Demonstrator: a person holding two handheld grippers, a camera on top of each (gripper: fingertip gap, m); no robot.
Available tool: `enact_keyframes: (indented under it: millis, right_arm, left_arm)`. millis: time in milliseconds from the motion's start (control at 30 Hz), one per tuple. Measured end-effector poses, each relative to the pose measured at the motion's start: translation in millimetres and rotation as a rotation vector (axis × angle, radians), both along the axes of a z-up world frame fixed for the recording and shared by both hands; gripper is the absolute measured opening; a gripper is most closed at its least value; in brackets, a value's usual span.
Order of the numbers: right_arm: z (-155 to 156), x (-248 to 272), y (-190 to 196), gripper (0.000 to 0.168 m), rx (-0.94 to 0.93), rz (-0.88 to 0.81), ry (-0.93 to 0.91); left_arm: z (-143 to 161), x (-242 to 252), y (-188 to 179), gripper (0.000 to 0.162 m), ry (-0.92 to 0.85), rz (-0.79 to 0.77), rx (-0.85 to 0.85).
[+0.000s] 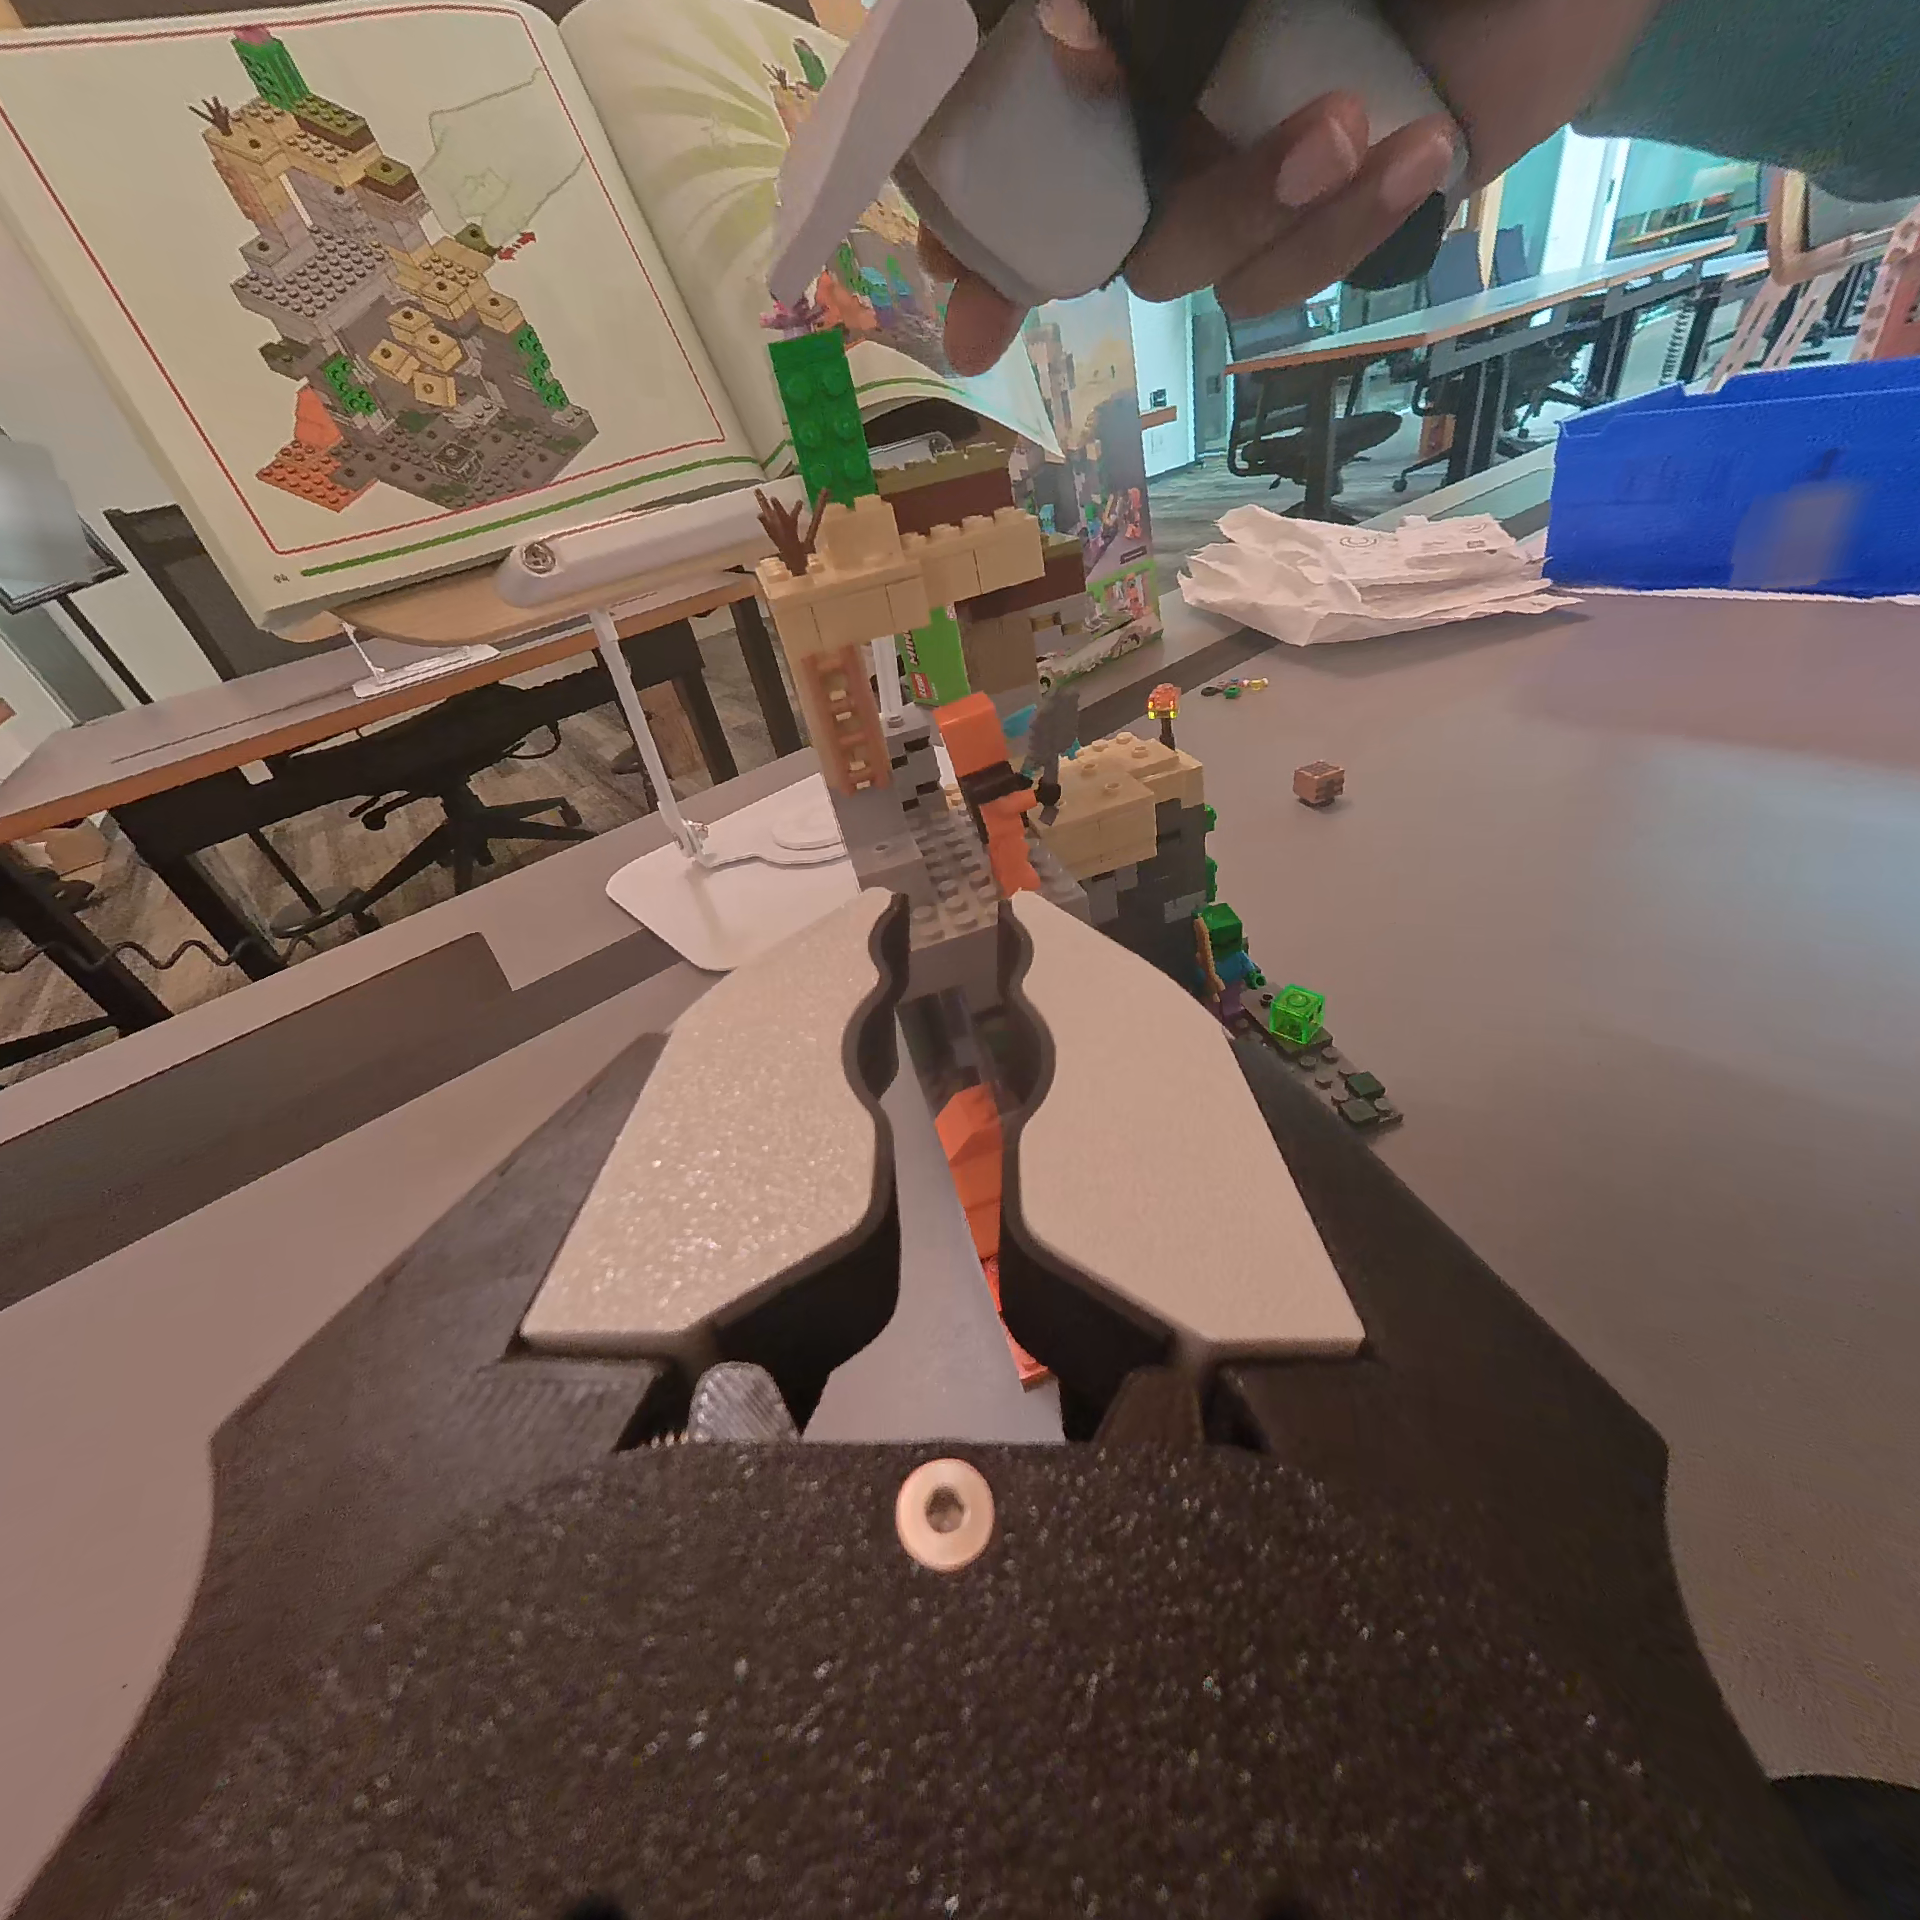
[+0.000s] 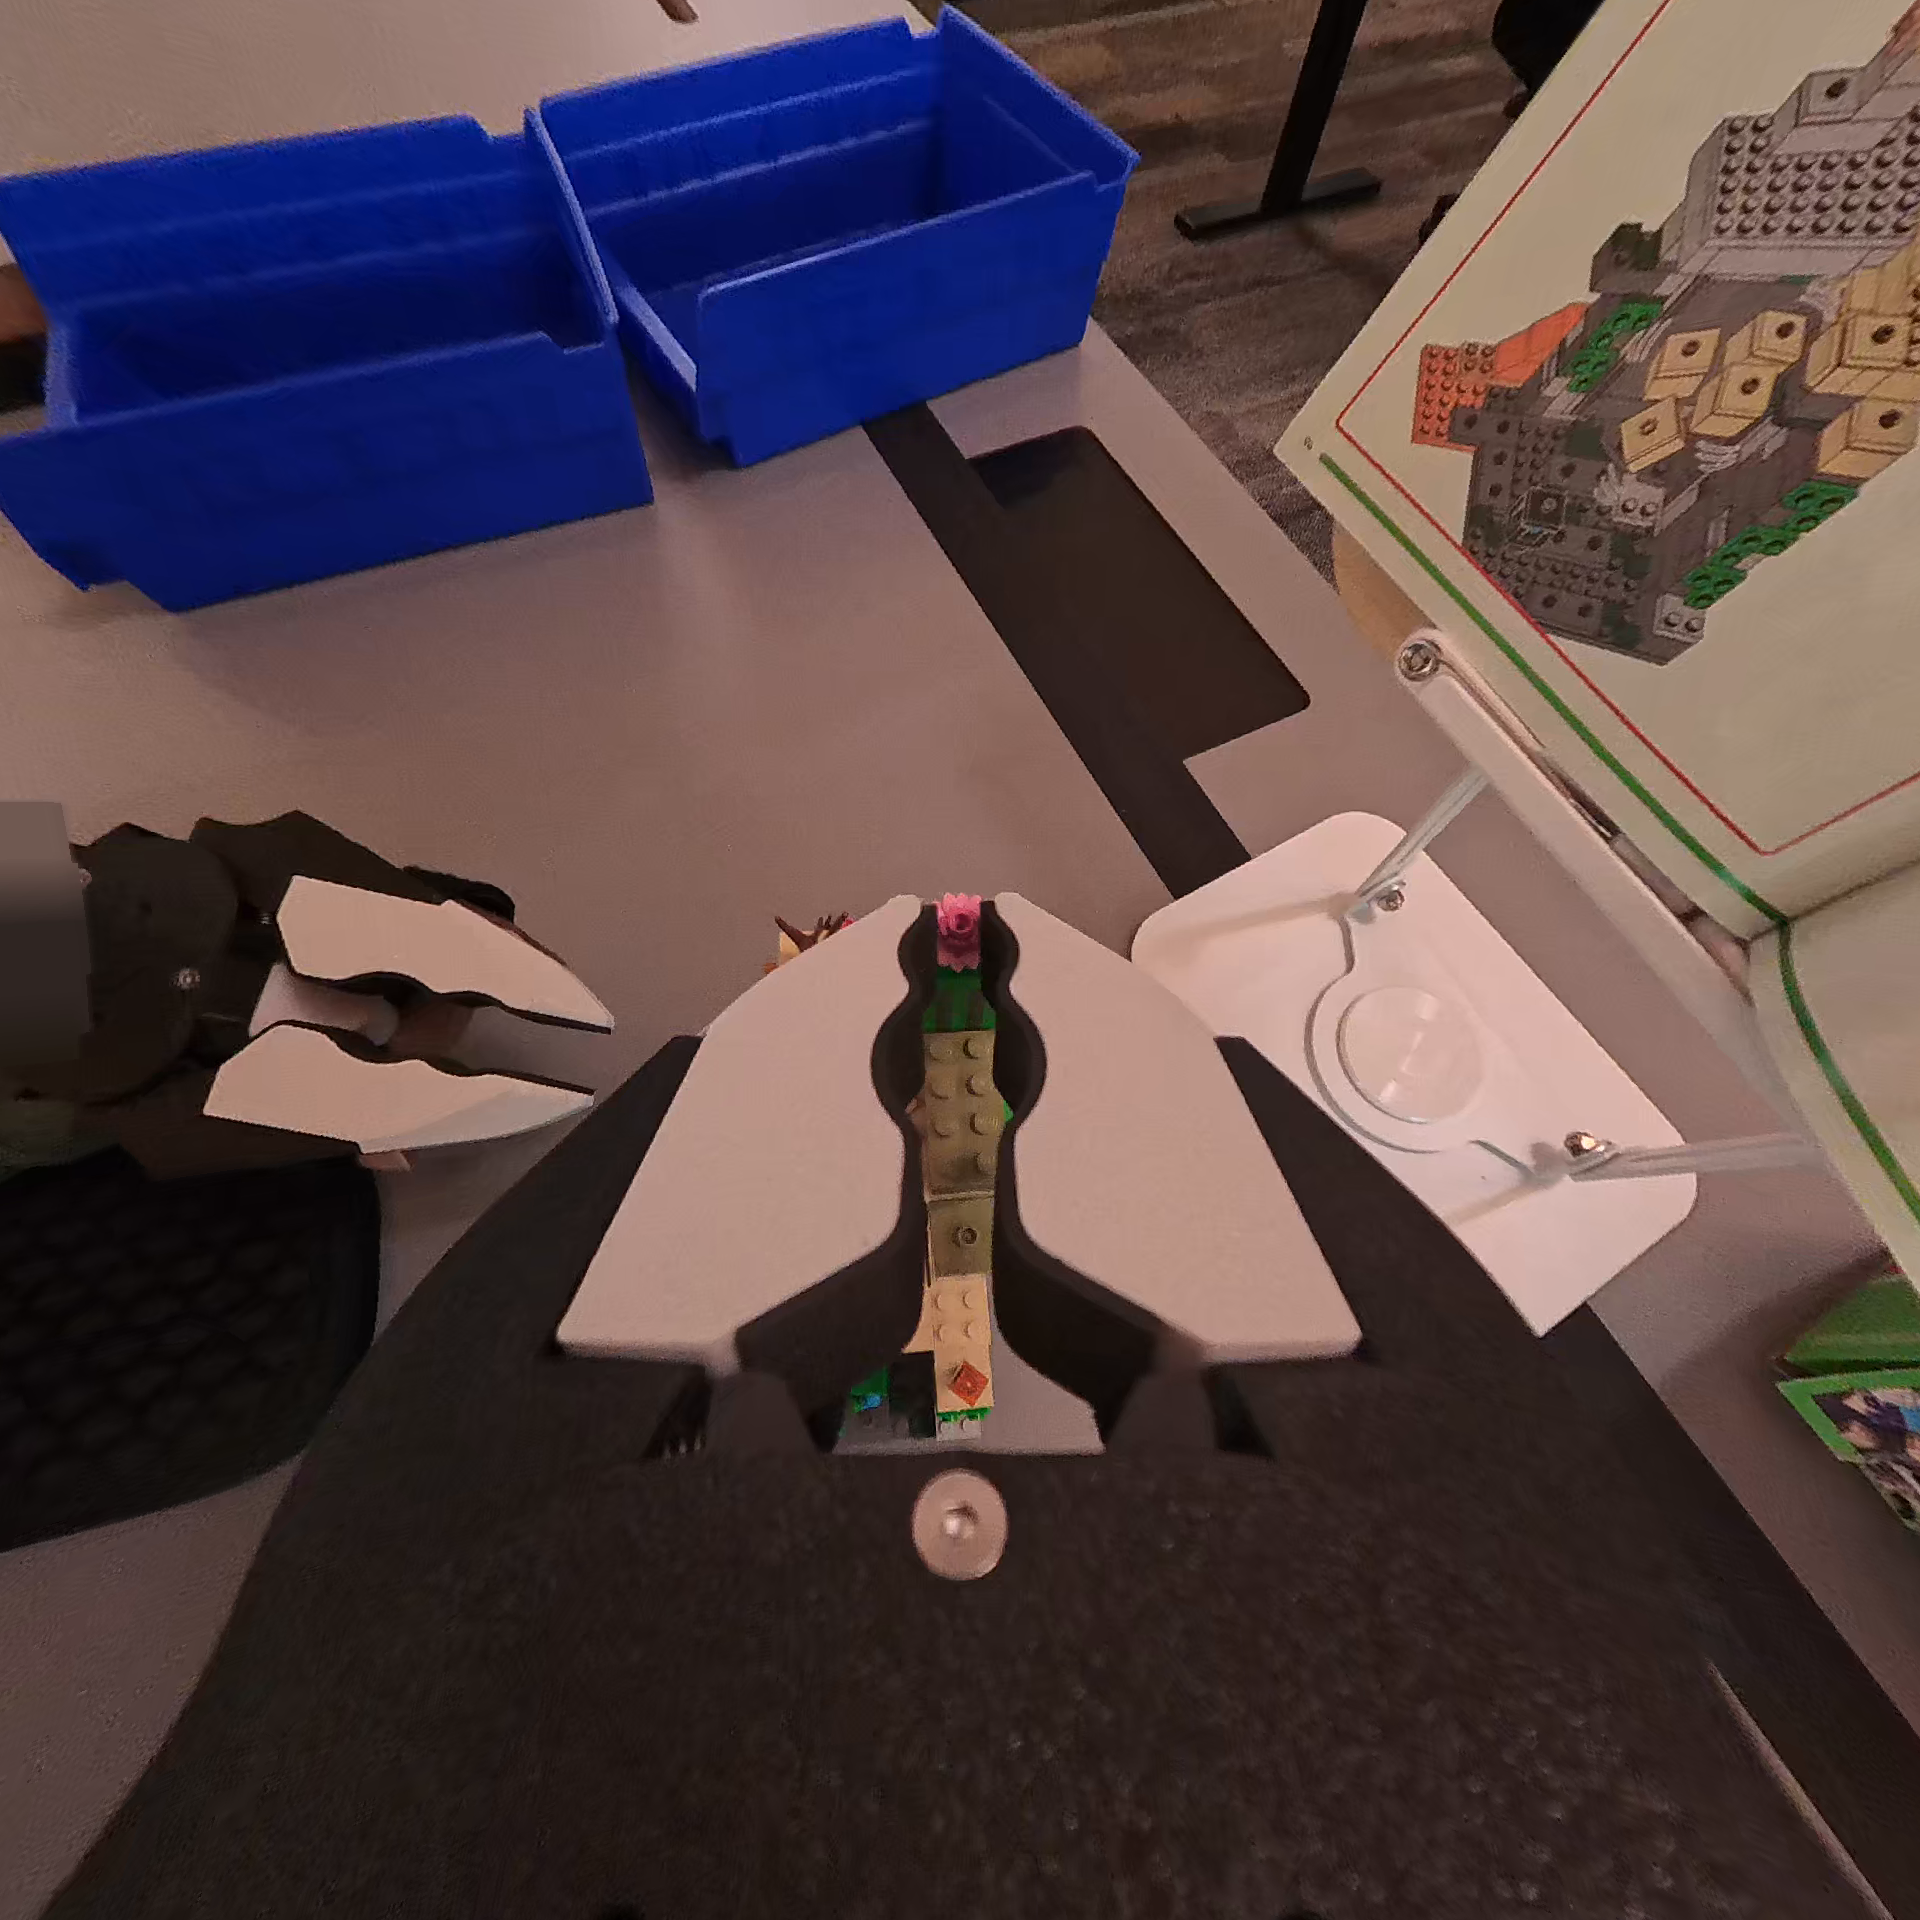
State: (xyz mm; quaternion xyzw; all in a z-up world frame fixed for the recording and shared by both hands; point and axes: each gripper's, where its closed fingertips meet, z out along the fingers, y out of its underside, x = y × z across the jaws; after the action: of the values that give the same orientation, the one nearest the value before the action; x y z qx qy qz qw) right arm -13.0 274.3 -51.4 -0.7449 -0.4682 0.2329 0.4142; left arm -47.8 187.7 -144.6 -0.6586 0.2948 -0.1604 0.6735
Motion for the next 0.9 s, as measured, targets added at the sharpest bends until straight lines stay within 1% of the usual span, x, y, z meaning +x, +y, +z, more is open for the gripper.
enact_keyframes:
  millis: [267,400,667,733,900]
  right_arm:
    - [-0.4,0.9,1.0,0.007,-0.043,0.007,-0.028]
    - [-1.0,0.7,1.2,0.01,-0.055,0.019,-0.042]
    - [-1.4,0.5,0.9,0.006,-0.047,0.043,-0.045]
    - [-1.1,0.3,0.9,0.005,0.011,0.058,-0.055]
    - [0.7,-0.5,1.0,0.004,0.306,0.091,-0.151]
  left_arm:
    - [10.4,3.4,0.6,0.017,-0.033,-0.007,0.01]
    - [7.2,4.9,0.9,0.017,-0.026,-0.012,0.003]
    - [5.0,5.2,1.6,0.017,-0.019,-0.011,-0.002]
    - [4.8,4.6,1.8,0.017,-0.016,-0.008,-0.003]
    - [4.9,2.9,3.0,0.016,-0.019,-0.002,-0.008]
